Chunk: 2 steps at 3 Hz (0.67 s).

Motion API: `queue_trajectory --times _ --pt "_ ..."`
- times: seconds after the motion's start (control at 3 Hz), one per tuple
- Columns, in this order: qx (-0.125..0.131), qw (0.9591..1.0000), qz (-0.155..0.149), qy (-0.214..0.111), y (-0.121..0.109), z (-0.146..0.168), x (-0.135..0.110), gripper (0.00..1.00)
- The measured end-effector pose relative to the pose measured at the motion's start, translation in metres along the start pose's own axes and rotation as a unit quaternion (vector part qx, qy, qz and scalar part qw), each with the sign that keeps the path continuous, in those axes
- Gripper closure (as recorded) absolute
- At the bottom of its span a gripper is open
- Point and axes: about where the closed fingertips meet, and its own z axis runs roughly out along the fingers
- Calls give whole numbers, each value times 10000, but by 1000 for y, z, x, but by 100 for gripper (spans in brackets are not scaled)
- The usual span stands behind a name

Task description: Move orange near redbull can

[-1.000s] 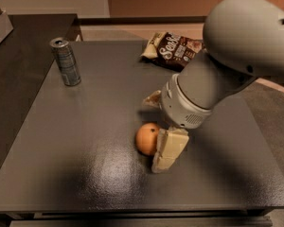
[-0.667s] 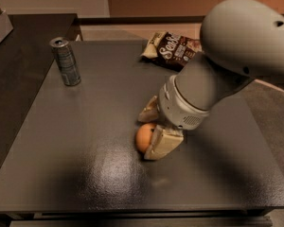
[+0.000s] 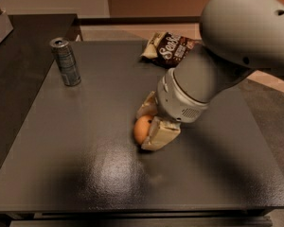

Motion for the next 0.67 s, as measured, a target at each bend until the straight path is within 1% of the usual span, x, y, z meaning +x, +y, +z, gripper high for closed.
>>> queue_trajectory --times 0.33,0.67 --pt "106 9998 137 -37 -26 -10 -8 100" --pt "227 9992 314 -122 -59 -17 -22 100"
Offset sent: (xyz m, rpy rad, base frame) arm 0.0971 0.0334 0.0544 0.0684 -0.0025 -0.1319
